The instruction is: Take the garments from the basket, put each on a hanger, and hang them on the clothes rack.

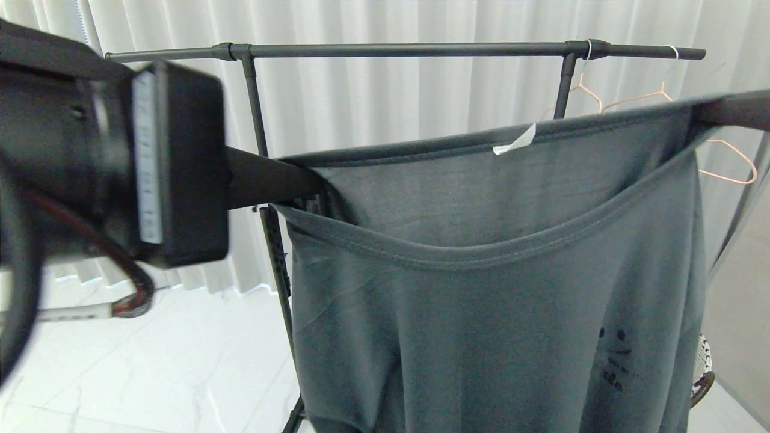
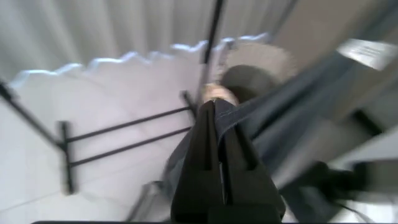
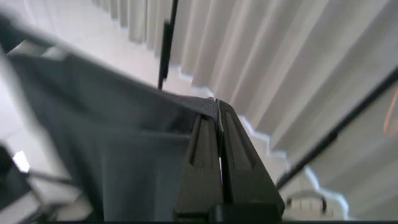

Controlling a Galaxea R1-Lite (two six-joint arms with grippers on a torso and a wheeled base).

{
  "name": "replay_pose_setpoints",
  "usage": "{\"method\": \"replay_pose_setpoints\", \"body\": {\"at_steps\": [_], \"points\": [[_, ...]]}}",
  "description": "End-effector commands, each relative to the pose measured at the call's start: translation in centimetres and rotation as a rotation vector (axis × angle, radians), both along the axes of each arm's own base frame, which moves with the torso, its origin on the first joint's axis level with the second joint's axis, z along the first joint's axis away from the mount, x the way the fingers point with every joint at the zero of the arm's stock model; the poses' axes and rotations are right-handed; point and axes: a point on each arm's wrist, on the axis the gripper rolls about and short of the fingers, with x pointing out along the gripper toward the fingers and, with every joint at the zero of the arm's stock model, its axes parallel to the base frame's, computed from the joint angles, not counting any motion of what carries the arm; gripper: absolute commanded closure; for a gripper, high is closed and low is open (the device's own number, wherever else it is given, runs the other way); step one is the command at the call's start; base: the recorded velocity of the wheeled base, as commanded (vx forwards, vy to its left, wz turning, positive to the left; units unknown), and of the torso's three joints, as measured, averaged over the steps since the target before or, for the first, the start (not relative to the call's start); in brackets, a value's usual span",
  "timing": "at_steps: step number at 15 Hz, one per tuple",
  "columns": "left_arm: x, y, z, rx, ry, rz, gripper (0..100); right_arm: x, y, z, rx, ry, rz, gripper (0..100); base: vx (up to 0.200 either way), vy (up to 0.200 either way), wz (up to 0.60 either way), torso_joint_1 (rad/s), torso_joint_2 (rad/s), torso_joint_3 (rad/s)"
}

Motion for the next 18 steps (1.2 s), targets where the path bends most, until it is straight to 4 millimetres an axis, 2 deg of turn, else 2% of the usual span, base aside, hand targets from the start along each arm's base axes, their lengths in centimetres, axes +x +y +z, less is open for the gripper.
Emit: {"method": "replay_pose_setpoints", "body": {"at_steps": [1,5,9,11,14,16,18], "points": [[-2.4,1.9,1.5,-0.088,-0.016,-0.068,100,4.2,4.4,-0.5,-0.008,0.005,0.038,100,0.0,0.0,0.0,0.0,0.0,0.0],[-3.7,1.8,1.3,-0.072,-0.009,-0.152,100,5.2,7.4,0.8,0.026,-0.033,0.103,100,0.0,0.0,0.0,0.0,0.0,0.0],[-3.7,1.9,1.3,-0.022,-0.057,-0.157,100,4.3,6.6,1.3,0.039,-0.047,0.096,100,0.0,0.0,0.0,0.0,0.0,0.0],[-3.6,2.0,1.4,0.05,-0.123,-0.18,100,4.5,5.6,1.7,0.042,-0.065,-0.003,100,0.0,0.0,0.0,0.0,0.0,0.0],[-1.5,2.4,1.5,0.187,-0.229,-0.116,100,4.0,2.3,2.1,0.018,-0.054,-0.149,100,0.0,0.0,0.0,0.0,0.0,0.0],[1.0,1.9,2.0,0.196,-0.306,-0.015,100,2.3,-0.3,2.5,0.006,-0.044,-0.204,100,0.0,0.0,0.0,0.0,0.0,0.0],[2.1,0.6,2.5,0.142,-0.366,0.002,100,0.6,-1.4,2.4,-0.012,-0.023,-0.199,100,0.0,0.0,0.0,0.0,0.0,0.0]]}}
